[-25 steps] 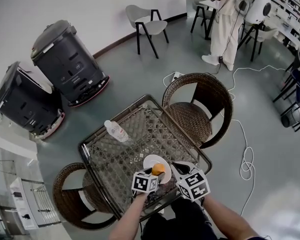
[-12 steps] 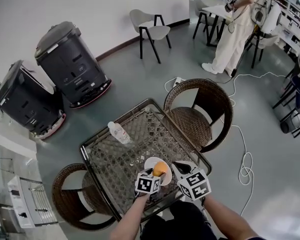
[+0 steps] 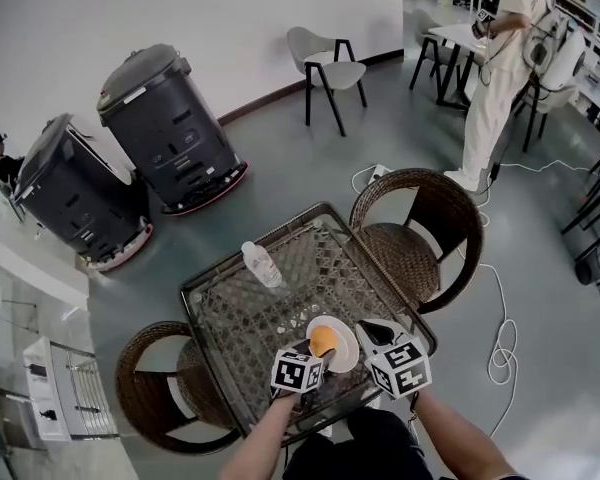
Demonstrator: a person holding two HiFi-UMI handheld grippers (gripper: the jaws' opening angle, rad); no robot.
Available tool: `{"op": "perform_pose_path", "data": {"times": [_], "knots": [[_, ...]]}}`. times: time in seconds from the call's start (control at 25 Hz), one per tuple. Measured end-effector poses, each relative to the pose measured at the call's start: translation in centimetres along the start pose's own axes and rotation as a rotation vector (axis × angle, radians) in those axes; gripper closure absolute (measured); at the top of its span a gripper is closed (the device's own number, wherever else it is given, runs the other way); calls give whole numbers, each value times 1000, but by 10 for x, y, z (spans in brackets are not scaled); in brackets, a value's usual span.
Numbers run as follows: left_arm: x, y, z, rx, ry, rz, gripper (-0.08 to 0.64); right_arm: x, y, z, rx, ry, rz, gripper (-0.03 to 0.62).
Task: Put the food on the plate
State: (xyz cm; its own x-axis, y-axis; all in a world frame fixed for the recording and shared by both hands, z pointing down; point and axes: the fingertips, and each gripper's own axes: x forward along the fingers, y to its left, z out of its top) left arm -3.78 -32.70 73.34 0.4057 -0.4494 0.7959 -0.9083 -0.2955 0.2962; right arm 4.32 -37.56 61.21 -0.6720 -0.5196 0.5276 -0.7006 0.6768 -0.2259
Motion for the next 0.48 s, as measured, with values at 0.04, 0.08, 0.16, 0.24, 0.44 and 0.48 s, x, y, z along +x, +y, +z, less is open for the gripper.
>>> {"op": "perform_pose_path", "data": {"times": [0.04,0.08,0.16,0.24,0.44,0.48], "knots": [[-7,-2,5,4,-19,-11,273,1,1,3,-2,-5,4,588],[-16,-5,10,10,-43,-22,273,3,2,6,-5,-10,9,588],[-32,-12,24,27,-105,-37,275,3,5,13,-15,-25,19,588],[-51,-18,40,45,-182,-44,275,2,10,24,-31,-44,31,588],[-105,-29,90,133,-392,-3,401,-3,23,59,-66,-109,56,588],[-115,-32,99,156,-429,9,430,-5,27,66,-75,-122,60,588]]}}
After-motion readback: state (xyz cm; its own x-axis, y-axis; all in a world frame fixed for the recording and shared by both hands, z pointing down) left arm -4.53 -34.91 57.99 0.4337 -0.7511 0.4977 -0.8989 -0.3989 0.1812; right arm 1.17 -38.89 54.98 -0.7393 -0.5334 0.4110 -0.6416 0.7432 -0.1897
